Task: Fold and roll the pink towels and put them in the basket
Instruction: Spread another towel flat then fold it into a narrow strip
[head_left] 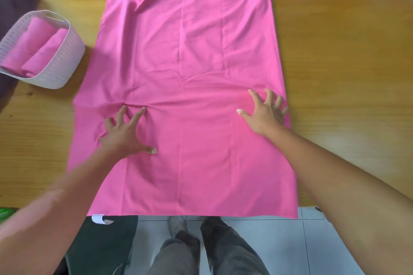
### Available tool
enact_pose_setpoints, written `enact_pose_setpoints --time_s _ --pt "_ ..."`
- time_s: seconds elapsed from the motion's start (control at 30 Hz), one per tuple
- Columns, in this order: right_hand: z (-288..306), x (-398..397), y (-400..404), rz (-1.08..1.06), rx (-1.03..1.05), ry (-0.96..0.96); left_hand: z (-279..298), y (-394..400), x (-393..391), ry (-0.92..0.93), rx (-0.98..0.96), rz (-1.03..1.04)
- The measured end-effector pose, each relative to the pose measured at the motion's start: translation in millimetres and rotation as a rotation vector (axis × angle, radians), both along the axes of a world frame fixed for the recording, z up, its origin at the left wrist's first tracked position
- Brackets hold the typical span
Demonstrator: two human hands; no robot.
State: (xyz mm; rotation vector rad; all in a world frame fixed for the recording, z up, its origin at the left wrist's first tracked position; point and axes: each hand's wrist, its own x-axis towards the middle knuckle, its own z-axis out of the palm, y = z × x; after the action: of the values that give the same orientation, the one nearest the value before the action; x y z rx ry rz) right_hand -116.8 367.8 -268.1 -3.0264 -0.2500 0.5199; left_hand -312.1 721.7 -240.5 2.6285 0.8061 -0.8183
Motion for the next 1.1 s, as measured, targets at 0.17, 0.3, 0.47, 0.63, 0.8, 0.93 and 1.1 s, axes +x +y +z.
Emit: enact_pose_setpoints --time_s 0.17,0.3,0.47,0.63,0.8,0.93,1.1 --pt "2 31 -27 -0.130 0.021 0.019 2 3 7 0.055 -0.026 -0.007" --pt "8 42 -23 -0.142 -0.020 0.060 3 3 6 0.064 -0.036 0.002" --pt "20 32 12 0.000 0.029 -0.074 2 5 8 0.087 -0.027 0.012" --pt "26 28 72 0.193 0.068 0.104 -5 10 4 0.079 -0.031 -0.001" --pt "23 49 99 0.092 -0.020 0.155 -6 9 3 0.098 -0.045 -0.003" --pt "25 62 99 0.063 -0.043 0.152 -6 7 -3 0.101 -0.053 -0.003" --pt "27 60 105 0.026 -0.040 0.163 -10 6 -2 0.110 -0.023 -0.011"
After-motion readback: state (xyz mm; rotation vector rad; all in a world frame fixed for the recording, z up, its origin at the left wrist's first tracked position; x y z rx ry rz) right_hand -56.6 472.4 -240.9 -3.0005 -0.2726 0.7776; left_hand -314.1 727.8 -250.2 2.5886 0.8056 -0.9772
